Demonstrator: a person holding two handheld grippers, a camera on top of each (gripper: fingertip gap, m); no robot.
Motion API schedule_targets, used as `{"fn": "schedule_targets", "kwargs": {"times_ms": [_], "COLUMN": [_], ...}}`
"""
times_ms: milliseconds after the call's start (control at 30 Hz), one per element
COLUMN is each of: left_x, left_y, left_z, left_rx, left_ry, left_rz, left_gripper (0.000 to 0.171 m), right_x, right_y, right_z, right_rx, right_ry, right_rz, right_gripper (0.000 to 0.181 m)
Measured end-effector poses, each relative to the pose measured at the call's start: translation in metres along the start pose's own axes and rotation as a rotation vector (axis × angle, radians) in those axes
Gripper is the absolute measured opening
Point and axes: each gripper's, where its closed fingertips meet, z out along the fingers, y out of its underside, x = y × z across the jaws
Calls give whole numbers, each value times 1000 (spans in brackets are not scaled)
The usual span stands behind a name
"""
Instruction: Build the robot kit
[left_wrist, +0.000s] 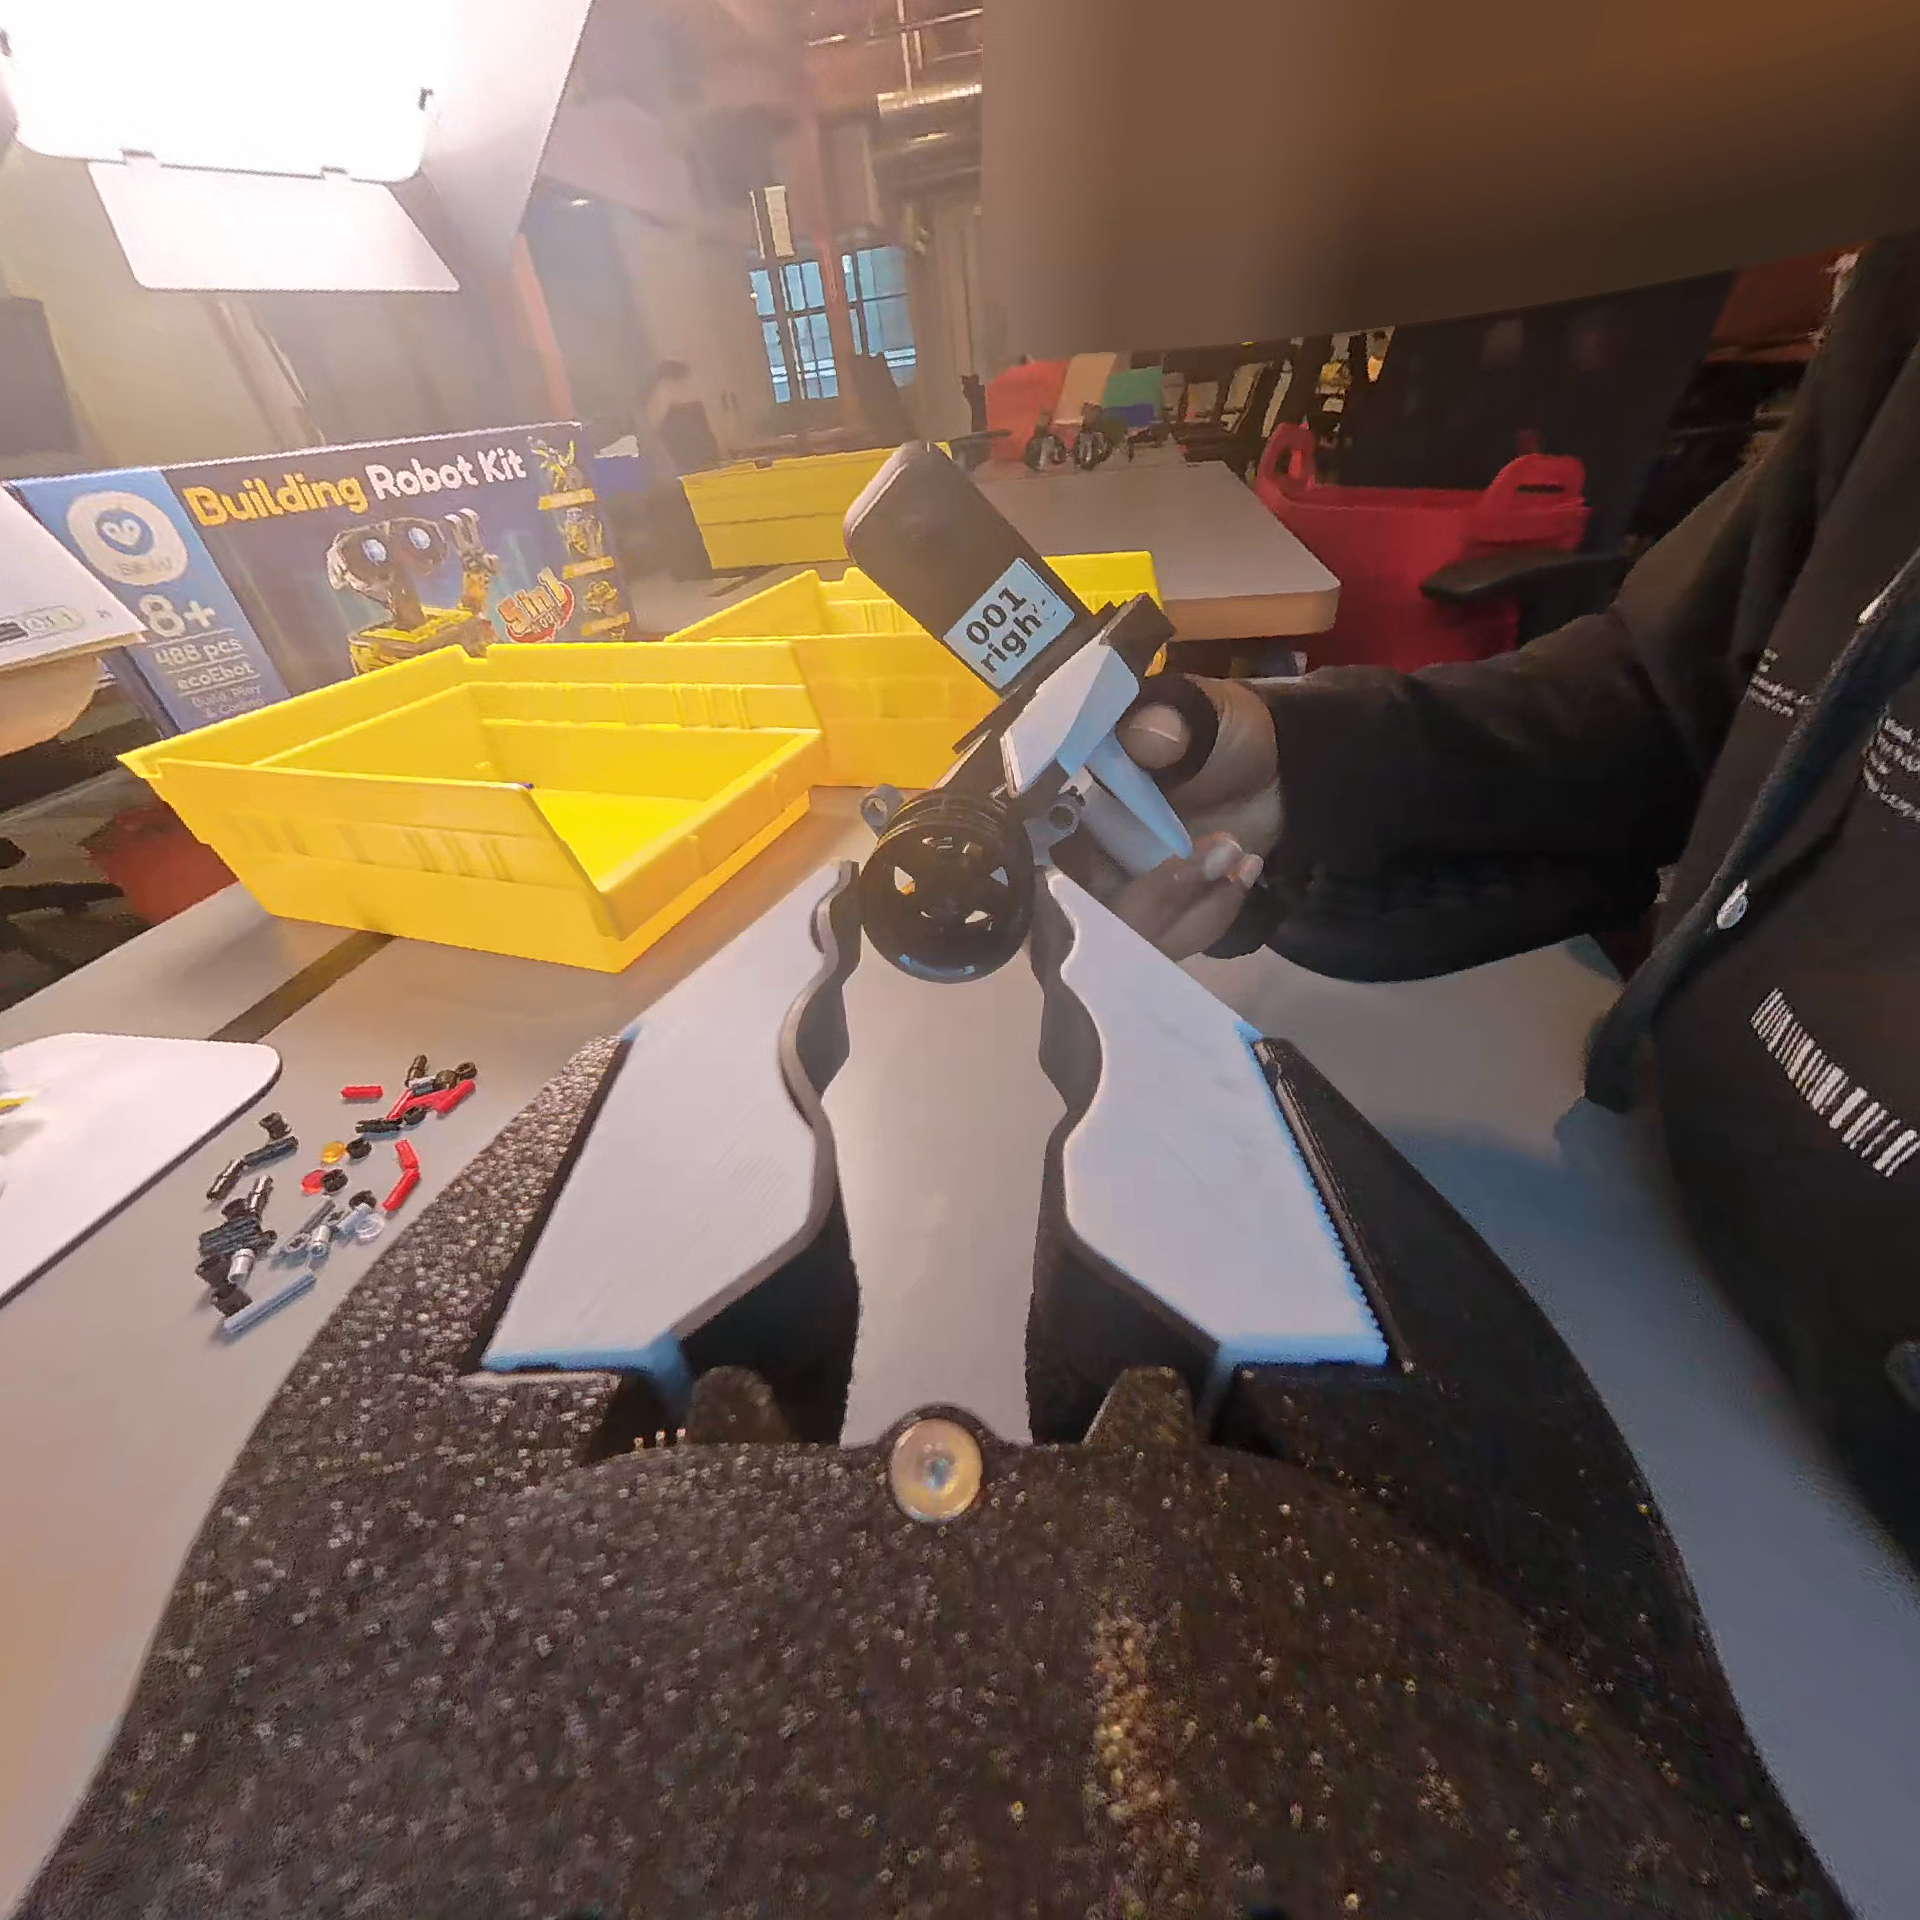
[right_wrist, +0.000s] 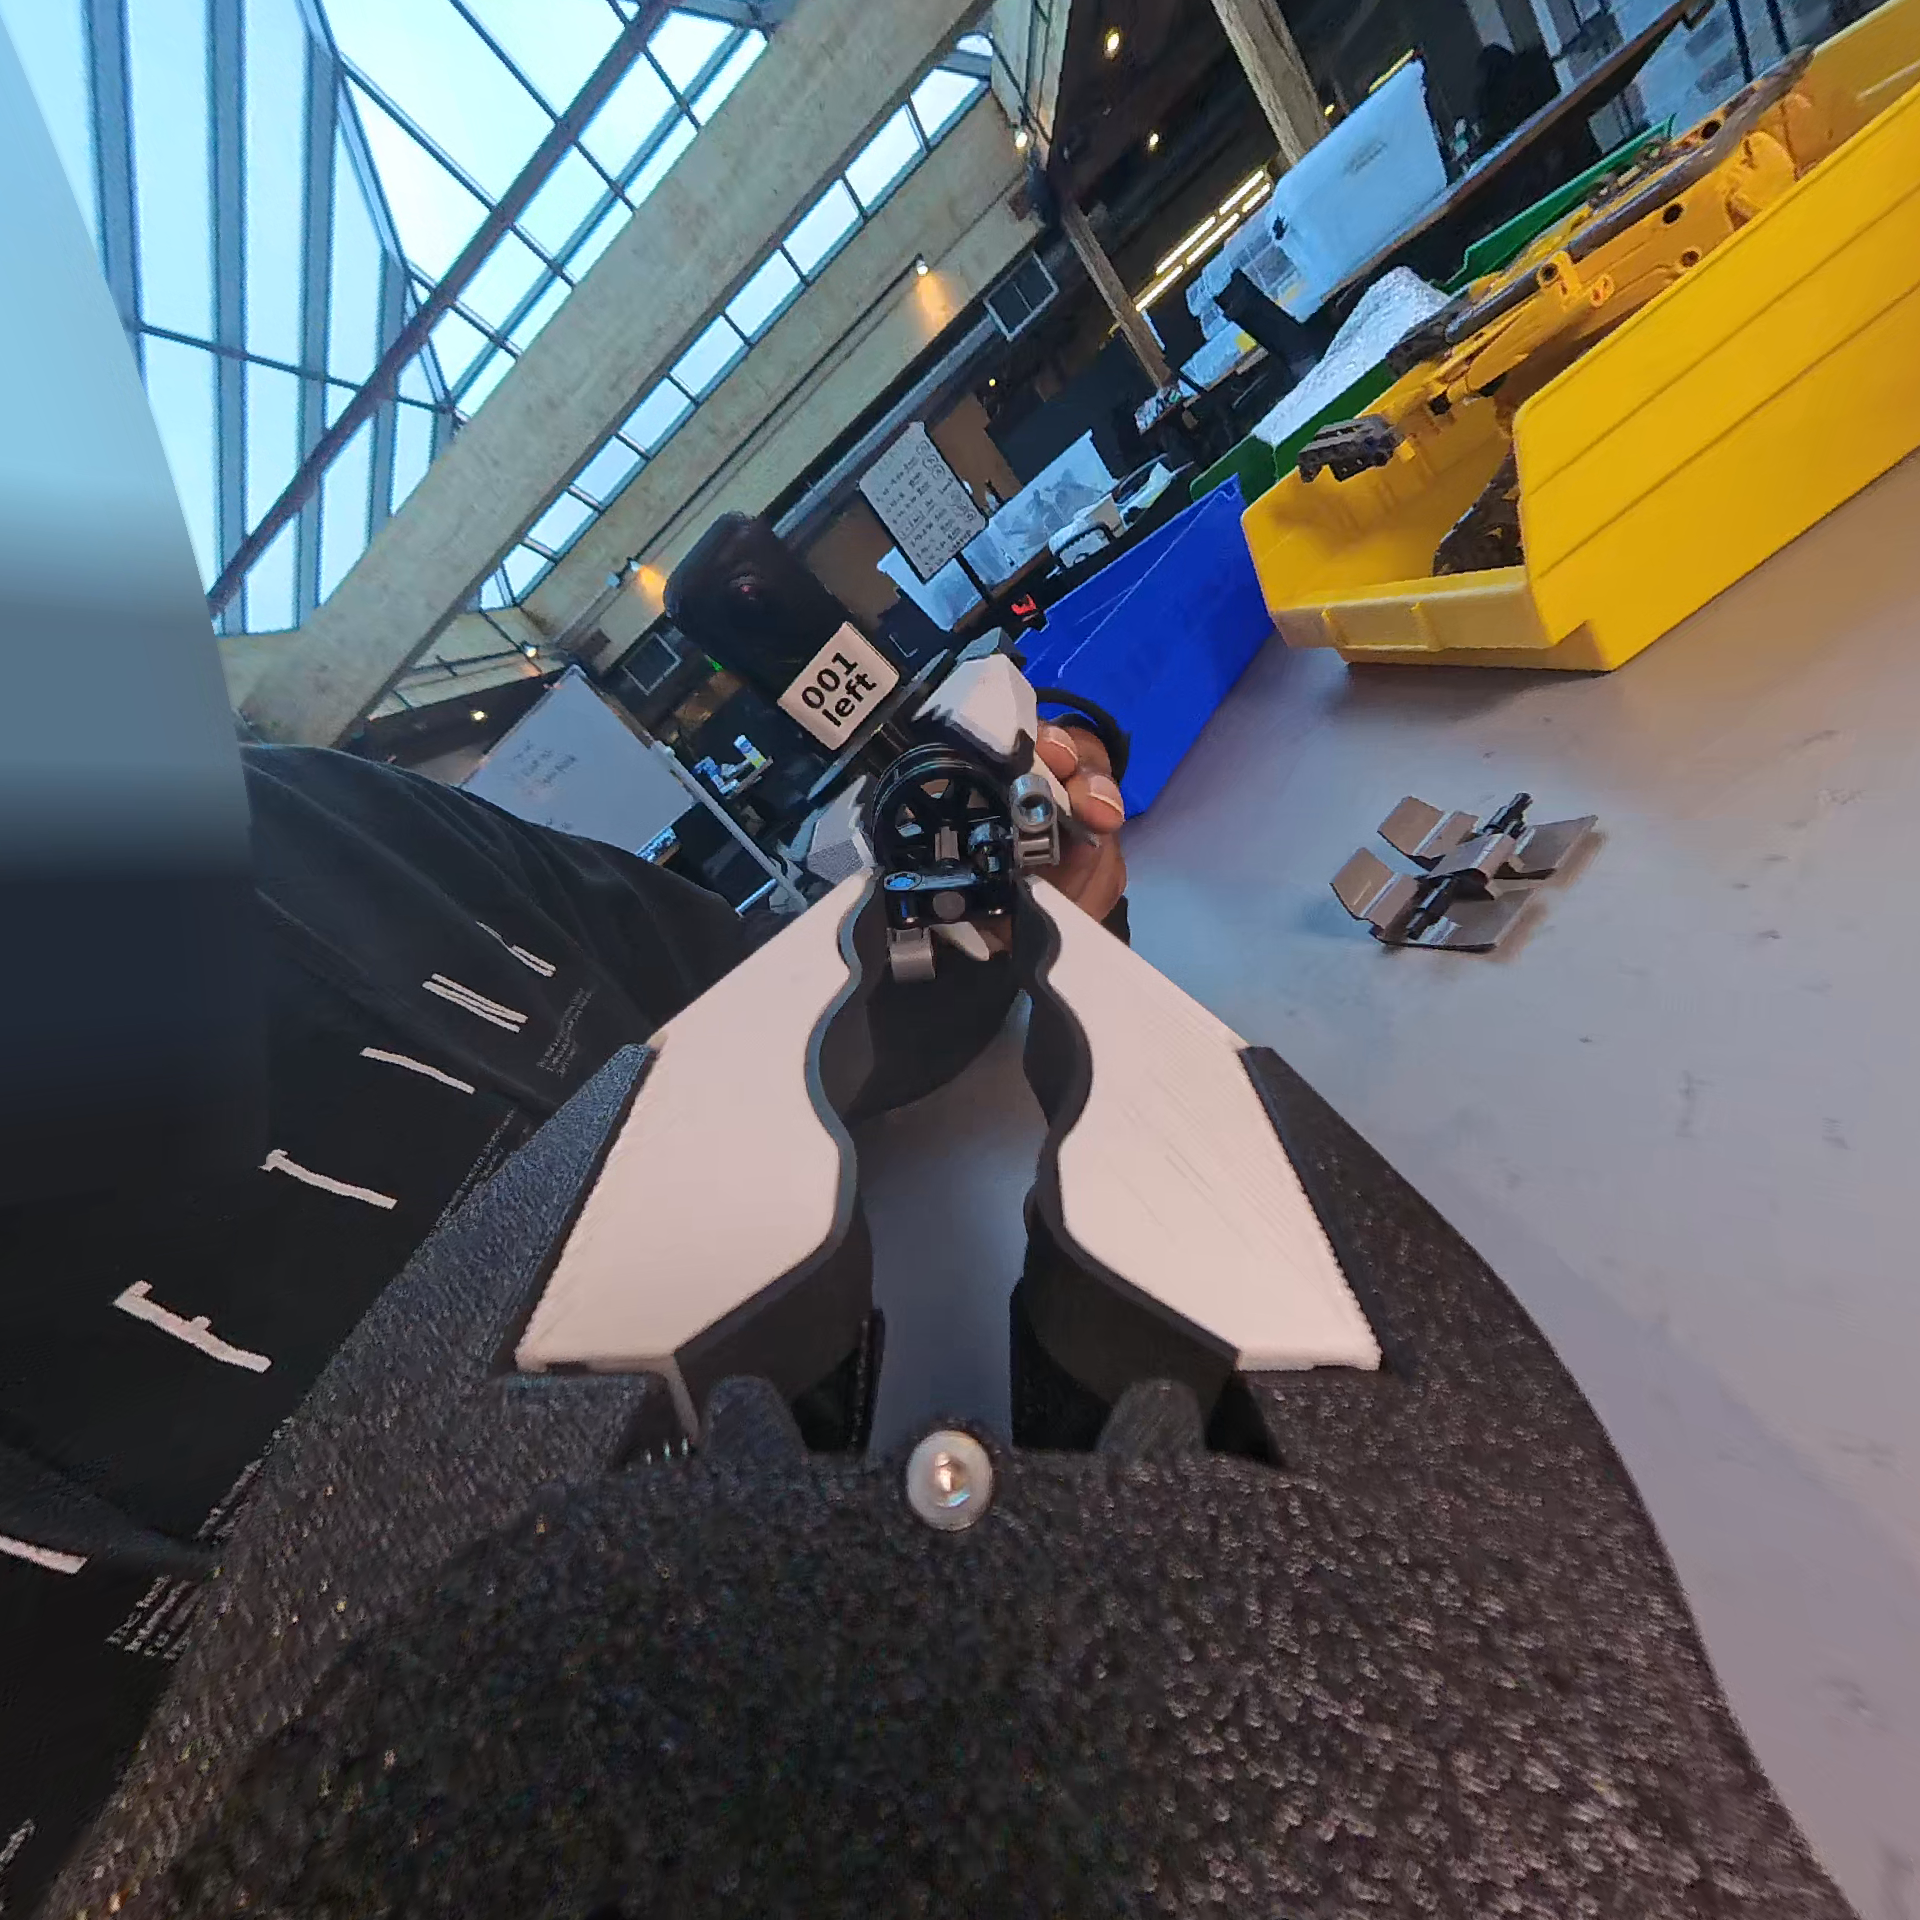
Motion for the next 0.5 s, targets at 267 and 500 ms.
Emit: {"fn": "schedule_targets", "kwargs": {"times_ms": [267,500], "left_x": [7,14], "left_y": [6,2], "left_z": [-2,-3], "left_rx": [-69,-48], "left_ry": [52,92], "left_rz": [10,-40], "left_gripper": [31,31], "right_x": [-2,-8], "right_y": [9,9], "right_z": [0,1], "right_rx": [-68,-67], "right_ry": [21,-17], "right_rz": [-81,-73], "right_gripper": [23,22]}}
